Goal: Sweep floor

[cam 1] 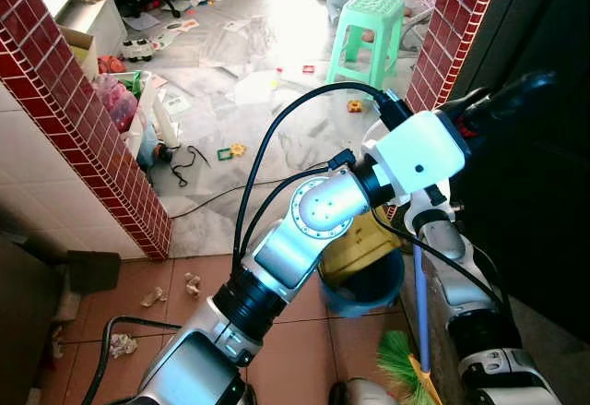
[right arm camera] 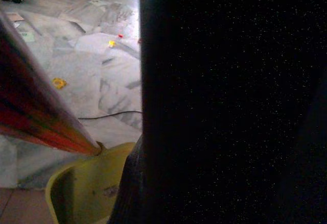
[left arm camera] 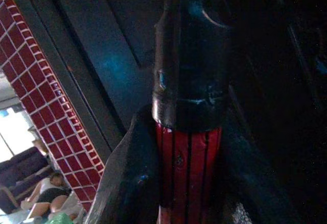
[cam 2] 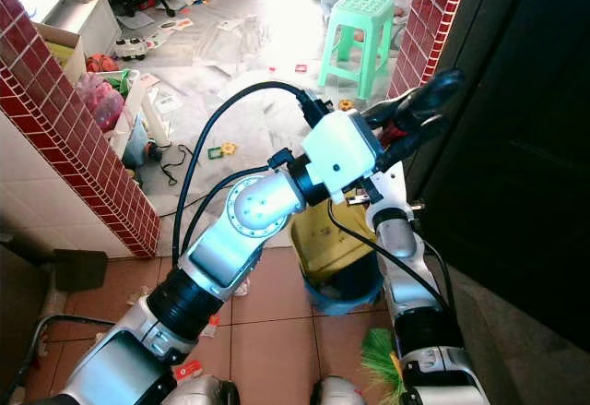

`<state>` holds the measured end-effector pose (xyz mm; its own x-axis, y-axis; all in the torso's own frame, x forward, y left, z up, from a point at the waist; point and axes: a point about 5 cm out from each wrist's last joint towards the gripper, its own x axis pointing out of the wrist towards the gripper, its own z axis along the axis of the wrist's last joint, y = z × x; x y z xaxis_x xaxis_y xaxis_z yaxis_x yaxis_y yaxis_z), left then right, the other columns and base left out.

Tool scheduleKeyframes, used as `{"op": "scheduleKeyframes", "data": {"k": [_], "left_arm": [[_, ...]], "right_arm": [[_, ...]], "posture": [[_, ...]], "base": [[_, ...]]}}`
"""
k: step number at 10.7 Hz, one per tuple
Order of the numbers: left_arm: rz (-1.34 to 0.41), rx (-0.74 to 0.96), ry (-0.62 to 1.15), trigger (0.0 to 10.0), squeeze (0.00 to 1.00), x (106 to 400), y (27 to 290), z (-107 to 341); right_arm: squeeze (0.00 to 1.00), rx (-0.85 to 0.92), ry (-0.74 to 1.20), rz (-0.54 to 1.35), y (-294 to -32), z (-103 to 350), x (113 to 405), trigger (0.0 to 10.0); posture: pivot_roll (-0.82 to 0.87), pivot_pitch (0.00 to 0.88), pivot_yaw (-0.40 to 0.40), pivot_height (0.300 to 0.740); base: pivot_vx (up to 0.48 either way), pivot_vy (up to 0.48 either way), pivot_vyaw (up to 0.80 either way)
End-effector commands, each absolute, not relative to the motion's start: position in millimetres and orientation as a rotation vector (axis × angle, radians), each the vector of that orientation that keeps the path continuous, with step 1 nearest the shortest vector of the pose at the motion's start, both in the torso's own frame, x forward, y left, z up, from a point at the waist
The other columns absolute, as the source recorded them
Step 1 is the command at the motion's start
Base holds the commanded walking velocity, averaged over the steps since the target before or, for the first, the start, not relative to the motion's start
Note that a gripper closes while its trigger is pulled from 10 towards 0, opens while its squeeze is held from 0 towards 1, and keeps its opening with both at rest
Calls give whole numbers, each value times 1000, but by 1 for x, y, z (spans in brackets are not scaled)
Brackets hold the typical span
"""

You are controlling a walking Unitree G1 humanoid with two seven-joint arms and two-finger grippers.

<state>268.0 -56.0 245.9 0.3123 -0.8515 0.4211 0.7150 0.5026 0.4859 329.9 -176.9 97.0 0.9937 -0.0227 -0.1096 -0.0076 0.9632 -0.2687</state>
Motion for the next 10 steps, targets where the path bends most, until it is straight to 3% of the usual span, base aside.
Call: {"op": "scheduleKeyframes", "data": {"k": [1, 3, 4, 6, 8, 10], "left_arm": [[-980, 215, -848, 10000, 0, 266, -53, 278], [-704, 148, -943, 10000, 0, 289, -21, 322], [-483, 119, -1006, 10000, 0, 303, 15, 349], [-300, 174, -1006, 10000, 0, 321, 58, 357], [-124, 177, -746, 10000, 0, 349, 105, 318], [73, 179, -460, 10000, 0, 360, 140, 274]], "right_arm": [[0, -291, 74, 28, -166, 105, 335, 10000], [0, -292, 73, 28, -167, 104, 335, 10000], [0, -293, 73, 33, -166, 104, 336, 10000], [0, -293, 72, 38, -165, 104, 336, 10000], [0, -284, 71, 36, -166, 103, 337, 10000], [0, -290, 72, 51, -167, 103, 336, 10000]], "posture": [[-67, 66, 33, 740], [-63, 58, 28, 740], [-58, 55, 23, 740], [-53, 49, 21, 740], [-48, 40, 16, 740], [-36, 42, 2, 740]], "base": [[0, 0, 0], [0, 0, 0], [0, 0, 0], [0, 0, 0], [0, 0, 0], [0, 0, 0]]}}
